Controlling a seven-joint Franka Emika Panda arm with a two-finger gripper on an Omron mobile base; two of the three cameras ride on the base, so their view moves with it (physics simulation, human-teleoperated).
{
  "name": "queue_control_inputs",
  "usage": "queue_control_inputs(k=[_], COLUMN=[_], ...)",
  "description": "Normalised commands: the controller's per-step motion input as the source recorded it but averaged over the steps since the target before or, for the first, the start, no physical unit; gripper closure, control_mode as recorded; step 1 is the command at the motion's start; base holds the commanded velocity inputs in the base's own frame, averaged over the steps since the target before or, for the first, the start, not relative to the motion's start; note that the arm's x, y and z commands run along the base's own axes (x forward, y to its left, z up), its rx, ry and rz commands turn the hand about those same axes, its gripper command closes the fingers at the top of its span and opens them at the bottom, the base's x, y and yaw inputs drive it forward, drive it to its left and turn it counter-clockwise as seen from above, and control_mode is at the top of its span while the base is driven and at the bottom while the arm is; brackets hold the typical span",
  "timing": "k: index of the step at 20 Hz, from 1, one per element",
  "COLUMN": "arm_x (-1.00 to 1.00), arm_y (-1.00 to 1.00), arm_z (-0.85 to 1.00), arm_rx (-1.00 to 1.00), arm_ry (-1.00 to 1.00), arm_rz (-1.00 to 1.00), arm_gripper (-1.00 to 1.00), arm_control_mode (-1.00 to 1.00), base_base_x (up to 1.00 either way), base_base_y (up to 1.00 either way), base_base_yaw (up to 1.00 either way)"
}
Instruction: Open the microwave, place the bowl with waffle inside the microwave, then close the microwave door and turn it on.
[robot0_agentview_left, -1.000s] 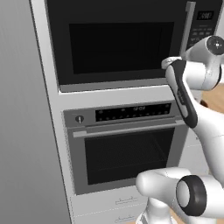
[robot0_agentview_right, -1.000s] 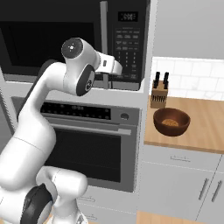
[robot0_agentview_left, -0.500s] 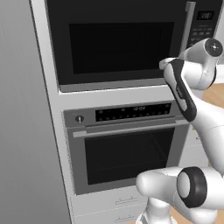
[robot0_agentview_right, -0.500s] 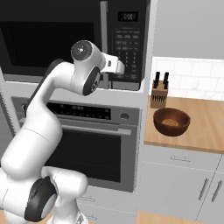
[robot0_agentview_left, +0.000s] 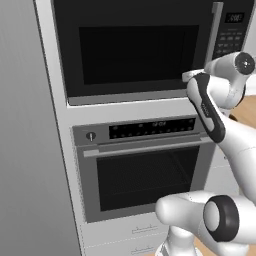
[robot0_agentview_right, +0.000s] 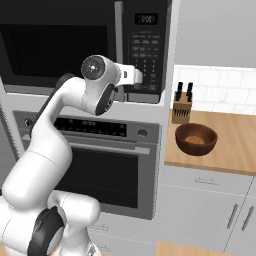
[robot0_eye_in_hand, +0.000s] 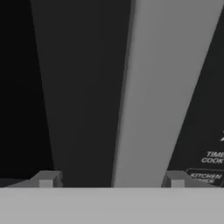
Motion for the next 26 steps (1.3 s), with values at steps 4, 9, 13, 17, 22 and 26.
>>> queue_control_inputs(k=[4,9,13,17,22,26], arm_x=[0.85,0.24,-0.09,-0.63,-0.98,-1.00], arm_y=[0.08,0.19,0.31,0.55,0.65,0.58], arm_z=[-0.61,-0.50,-0.23,-0.13,0.00,0.19], arm_rx=[0.00,0.03,0.02,0.00,0.00,0.00], arm_ry=[0.00,-0.01,-0.02,-0.14,-0.10,-0.04], arm_rz=[0.06,0.15,0.13,0.16,0.18,0.14], arm_gripper=[1.00,1.00,1.00,1.00,1.00,1.00], arm_control_mode=[-1.00,-1.00,-1.00,-1.00,-1.00,-1.00], base_base_x=[0.00,0.00,0.00,0.00,0.00,0.00], base_base_y=[0.00,0.00,0.00,0.00,0.00,0.00], base_base_yaw=[0.00,0.00,0.00,0.00,0.00,0.00])
